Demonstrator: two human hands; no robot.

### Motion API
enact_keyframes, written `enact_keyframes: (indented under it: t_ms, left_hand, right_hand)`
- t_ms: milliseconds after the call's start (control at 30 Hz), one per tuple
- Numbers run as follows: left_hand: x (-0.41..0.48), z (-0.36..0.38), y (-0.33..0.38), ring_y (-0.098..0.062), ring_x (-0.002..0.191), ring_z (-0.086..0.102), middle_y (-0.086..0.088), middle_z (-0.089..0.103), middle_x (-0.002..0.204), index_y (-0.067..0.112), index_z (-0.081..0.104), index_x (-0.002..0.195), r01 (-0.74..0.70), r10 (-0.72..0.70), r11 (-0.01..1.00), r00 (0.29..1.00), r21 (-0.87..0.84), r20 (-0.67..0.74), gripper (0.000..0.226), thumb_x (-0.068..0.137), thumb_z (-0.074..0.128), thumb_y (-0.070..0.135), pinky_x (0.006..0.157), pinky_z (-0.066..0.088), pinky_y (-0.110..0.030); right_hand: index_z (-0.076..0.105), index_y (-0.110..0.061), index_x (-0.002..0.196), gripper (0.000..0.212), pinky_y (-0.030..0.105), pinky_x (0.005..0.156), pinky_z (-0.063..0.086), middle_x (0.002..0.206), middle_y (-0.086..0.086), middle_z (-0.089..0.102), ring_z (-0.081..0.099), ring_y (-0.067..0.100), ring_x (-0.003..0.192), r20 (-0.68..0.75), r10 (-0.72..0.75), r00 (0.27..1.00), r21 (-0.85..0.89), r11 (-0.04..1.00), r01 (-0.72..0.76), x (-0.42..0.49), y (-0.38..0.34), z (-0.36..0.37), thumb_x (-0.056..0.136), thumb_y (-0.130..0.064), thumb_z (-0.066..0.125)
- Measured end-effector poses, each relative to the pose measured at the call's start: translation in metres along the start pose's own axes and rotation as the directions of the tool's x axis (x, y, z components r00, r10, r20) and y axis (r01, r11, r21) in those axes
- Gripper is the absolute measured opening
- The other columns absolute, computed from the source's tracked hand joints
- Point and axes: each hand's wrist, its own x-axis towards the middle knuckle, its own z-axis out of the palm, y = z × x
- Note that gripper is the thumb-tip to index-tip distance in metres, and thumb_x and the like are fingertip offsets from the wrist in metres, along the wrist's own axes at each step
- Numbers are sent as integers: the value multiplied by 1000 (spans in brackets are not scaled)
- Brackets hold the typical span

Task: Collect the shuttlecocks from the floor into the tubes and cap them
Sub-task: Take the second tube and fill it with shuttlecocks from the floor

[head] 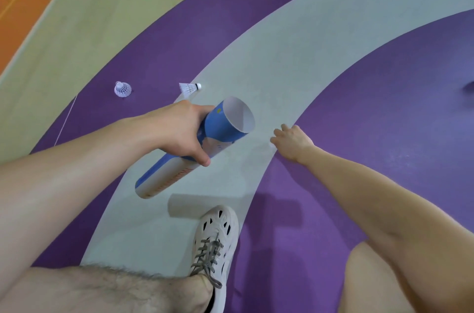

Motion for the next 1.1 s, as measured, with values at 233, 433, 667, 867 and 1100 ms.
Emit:
enact_keyframes:
  t_ms: [233, 433, 667, 867, 1100]
  left_hand:
    - [17, -1, -8, -16, 93, 69, 17, 68, 98, 43, 54, 109, 47, -49, 997, 998, -60, -34, 63, 66, 100, 45, 66, 50, -31]
    - [17, 0, -12, -17, 98, 70, 16, 70, 100, 39, 58, 109, 95, -97, 989, 995, -110, -11, 59, 69, 101, 48, 76, 54, -33]
    - [5, -4, -22, -12, 92, 72, 15, 73, 97, 39, 55, 102, 70, -84, 983, 993, -169, -77, 57, 69, 102, 40, 69, 53, -29]
    - [-18, 9, -63, -11, 95, 74, 12, 78, 103, 33, 68, 106, 198, -271, 887, 955, -417, -121, 53, 66, 103, 28, 76, 58, -28]
    - [-47, -4, -108, -11, 109, 74, 18, 78, 114, 40, 74, 116, 276, -404, 803, 904, -529, -141, 81, 42, 98, 62, 100, 61, -42]
  right_hand:
    - [75, -24, 97, 7, 40, 70, 61, 92, 2, 76, 69, 19, 72, -84, 677, 732, 986, -51, 160, -52, 20, -160, 97, -27, 69]
    - [75, -23, 92, 11, 32, 70, 55, 85, -13, 75, 64, 3, 69, -375, 645, 666, 890, 49, 453, -97, 3, -222, 98, -15, 70]
    - [76, -27, 119, 28, 24, 70, 52, 99, -25, 73, 65, -1, 72, -383, 162, 909, 919, 170, 357, -97, -13, -218, 93, -17, 75]
    - [72, -26, 117, 34, 25, 78, 48, 107, -11, 72, 68, 17, 96, -250, 451, 857, 906, 421, 43, -72, -4, -199, 84, -18, 68]
    - [59, -17, 135, 56, 27, 75, 44, 120, 3, 65, 61, 25, 106, -37, 167, 985, 739, 668, -86, -14, -59, -174, 80, -14, 66]
